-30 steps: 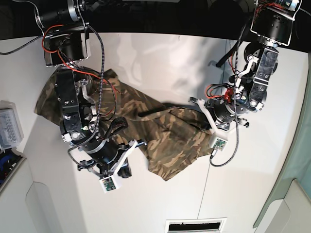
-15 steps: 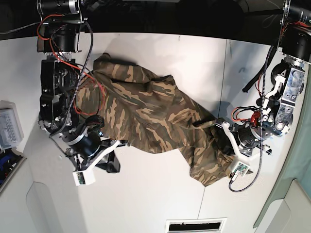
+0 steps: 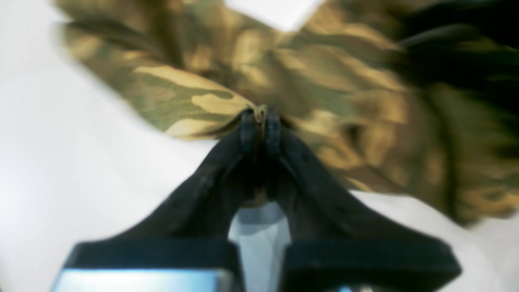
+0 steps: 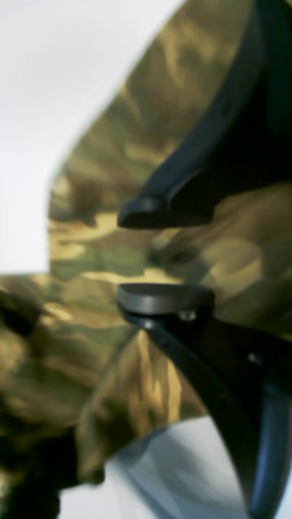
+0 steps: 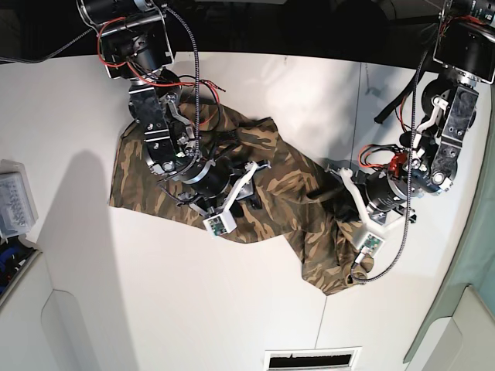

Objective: Layout the t-shirt on the table in an organized manner, then fold the t-shirt properly
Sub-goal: 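Lift the shirt with both grippers and pull it across the table, then stretch the shirt between both grippers, pulling them apart, and lay it down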

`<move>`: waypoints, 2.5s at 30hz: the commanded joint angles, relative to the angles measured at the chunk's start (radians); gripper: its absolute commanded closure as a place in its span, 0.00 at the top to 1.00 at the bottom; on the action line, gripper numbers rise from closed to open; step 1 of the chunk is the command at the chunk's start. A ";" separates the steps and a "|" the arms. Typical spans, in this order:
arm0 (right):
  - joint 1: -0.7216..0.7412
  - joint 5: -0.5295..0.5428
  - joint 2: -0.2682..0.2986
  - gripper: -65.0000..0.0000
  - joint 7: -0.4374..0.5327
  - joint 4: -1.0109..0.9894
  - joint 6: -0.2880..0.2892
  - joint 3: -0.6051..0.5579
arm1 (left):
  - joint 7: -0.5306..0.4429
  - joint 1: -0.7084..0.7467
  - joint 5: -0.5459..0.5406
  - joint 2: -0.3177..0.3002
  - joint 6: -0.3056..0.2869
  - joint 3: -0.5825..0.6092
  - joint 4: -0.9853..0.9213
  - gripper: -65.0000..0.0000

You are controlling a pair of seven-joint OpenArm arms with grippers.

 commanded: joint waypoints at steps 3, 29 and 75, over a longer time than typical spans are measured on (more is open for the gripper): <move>0.051 -0.020 -0.029 0.34 0.049 -0.073 0.008 -0.032 | -0.024 0.026 -0.003 -0.009 -0.005 -0.006 0.074 0.00; 0.006 -0.108 -0.010 0.00 0.019 0.000 0.008 0.179 | 0.028 0.142 0.016 -0.031 0.013 -0.126 0.090 0.00; 0.024 -0.045 0.032 0.42 -0.015 0.134 0.034 -0.196 | 0.029 0.334 0.027 0.201 -0.048 -0.125 0.090 0.00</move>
